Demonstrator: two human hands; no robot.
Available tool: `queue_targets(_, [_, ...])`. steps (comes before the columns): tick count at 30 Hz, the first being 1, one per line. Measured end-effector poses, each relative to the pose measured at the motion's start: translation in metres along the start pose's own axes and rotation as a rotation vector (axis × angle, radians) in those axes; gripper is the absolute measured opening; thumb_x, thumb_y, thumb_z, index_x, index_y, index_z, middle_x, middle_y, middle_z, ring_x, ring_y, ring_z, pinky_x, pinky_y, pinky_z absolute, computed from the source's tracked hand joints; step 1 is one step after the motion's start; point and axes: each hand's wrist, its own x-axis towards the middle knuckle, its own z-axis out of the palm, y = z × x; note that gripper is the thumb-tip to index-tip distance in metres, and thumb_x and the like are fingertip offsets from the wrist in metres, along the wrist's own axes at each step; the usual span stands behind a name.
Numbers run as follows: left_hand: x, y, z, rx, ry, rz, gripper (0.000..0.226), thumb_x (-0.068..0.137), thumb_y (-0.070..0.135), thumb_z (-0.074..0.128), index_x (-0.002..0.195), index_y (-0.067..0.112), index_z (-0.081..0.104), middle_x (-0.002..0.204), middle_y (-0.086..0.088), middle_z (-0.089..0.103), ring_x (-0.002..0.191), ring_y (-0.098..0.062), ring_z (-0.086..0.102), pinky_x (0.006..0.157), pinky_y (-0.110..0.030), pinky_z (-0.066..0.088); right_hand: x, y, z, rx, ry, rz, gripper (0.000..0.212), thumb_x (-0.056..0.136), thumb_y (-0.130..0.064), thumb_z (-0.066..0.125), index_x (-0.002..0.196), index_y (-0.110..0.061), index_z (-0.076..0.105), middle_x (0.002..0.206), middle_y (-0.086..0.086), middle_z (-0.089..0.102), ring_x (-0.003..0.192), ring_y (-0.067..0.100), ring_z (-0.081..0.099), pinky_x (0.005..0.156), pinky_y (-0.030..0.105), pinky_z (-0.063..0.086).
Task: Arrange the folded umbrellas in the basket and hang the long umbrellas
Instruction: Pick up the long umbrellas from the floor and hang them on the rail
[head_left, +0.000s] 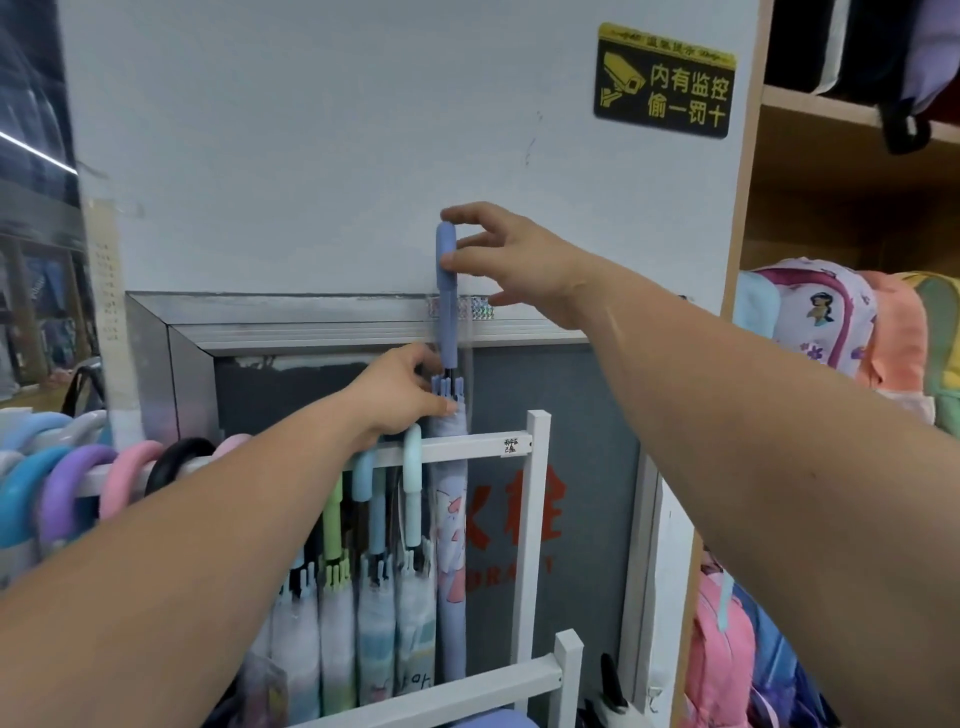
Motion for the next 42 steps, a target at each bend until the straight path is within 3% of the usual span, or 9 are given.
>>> queue_targets(5, [0.001,0.001,0.0,0.041,-0.032,-0.045,0.041,0.075,0.0,0.083,0.107,0.012,0.061,0.098,-0.016,0.076,0.098,-0.031,0.073,0.096,-0.047,0.055,-0.001,0.005,-0.006,-0.018,-0.122,0.028,0.062,0.082,-0.029,0.076,0.134,-0.04,0.047,0.121,-0.009,0.063,0.117,0.016,0.059,0.088,0.05,0.057])
queue_targets(11, [-0.004,0.005,0.002,0.165,-0.039,-0.07,0.044,0.07,0.012,0.089,0.104,0.015,0.061,0.098,-0.018,0.075,0.093,-0.03,0.071,0.091,-0.045,0.055,-0.006,0.015,-0.002,0.037,-0.075,-0.033,0.059,0.073,-0.017,0.079,0.124,-0.031,0.056,0.116,0.003,0.064,0.106,0.022,0.067,0.081,0.049,0.061])
queue_targets(14, [-0.009,0.005,-0.003,0.238,0.005,-0.06,0.058,0.061,0.027,0.095,0.108,0.022,0.061,0.096,-0.009,0.075,0.096,-0.027,0.071,0.092,-0.048,0.055,-0.01,0.026,0.004,0.02,-0.051,-0.053,0.058,0.069,-0.017,0.082,0.121,-0.028,0.057,0.115,0.004,0.066,0.097,0.017,0.069,0.081,0.04,0.062])
queue_targets(18, [-0.025,0.004,-0.014,0.374,-0.012,-0.002,0.071,0.063,0.042,0.092,0.123,0.025,0.058,0.094,0.004,0.076,0.092,-0.012,0.07,0.089,-0.035,0.055,-0.022,0.052,0.016,-0.002,-0.046,-0.044,0.056,0.069,-0.012,0.082,0.119,-0.025,0.059,0.111,0.003,0.07,0.082,0.009,0.068,0.083,0.03,0.058])
queue_targets(22, [-0.041,0.008,-0.023,0.631,-0.13,0.032,0.07,0.066,0.052,0.087,0.126,0.026,0.062,0.113,0.008,0.068,0.101,-0.009,0.065,0.089,-0.028,0.052,-0.032,0.079,0.036,-0.03,-0.101,-0.006,0.059,0.06,-0.02,0.086,0.112,-0.028,0.06,0.11,0.01,0.071,0.095,0.019,0.067,0.096,0.044,0.054])
queue_targets(28, [-0.052,0.003,-0.025,0.797,-0.185,0.077,0.089,0.065,0.056,0.086,0.141,0.022,0.053,0.135,0.004,0.058,0.118,-0.015,0.057,0.094,-0.029,0.047,-0.039,0.097,0.061,-0.174,-0.2,0.007,0.063,0.061,-0.026,0.089,0.115,-0.026,0.056,0.109,0.0,0.069,0.072,-0.002,0.062,0.07,0.025,0.05])
queue_targets(35, [-0.056,-0.004,-0.037,0.803,-0.149,0.097,0.083,0.064,0.054,0.088,0.135,0.024,0.057,0.128,0.005,0.06,0.113,-0.015,0.057,0.095,-0.031,0.047,-0.046,0.102,0.082,-0.309,-0.303,-0.011,0.065,0.064,-0.028,0.09,0.119,-0.026,0.054,0.119,-0.007,0.061,0.11,0.009,0.06,0.092,0.029,0.051])
queue_targets(39, [-0.057,-0.01,-0.039,0.773,-0.121,0.089,0.086,0.06,0.057,0.089,0.133,0.025,0.058,0.127,0.005,0.06,0.111,-0.015,0.057,0.095,-0.032,0.047,-0.05,0.101,0.081,-0.241,-0.334,0.031,0.063,0.07,-0.019,0.085,0.123,-0.025,0.051,0.122,-0.005,0.062,0.103,-0.001,0.059,0.086,0.019,0.044])
queue_targets(42, [-0.057,-0.013,-0.037,0.751,-0.108,0.093,0.087,0.062,0.056,0.088,0.137,0.024,0.056,0.134,0.004,0.057,0.119,-0.016,0.054,0.097,-0.03,0.044,-0.057,0.1,0.082,-0.308,-0.319,0.041,0.064,0.072,-0.021,0.081,0.127,-0.028,0.048,0.127,-0.007,0.06,0.109,0.004,0.059,0.093,0.026,0.048])
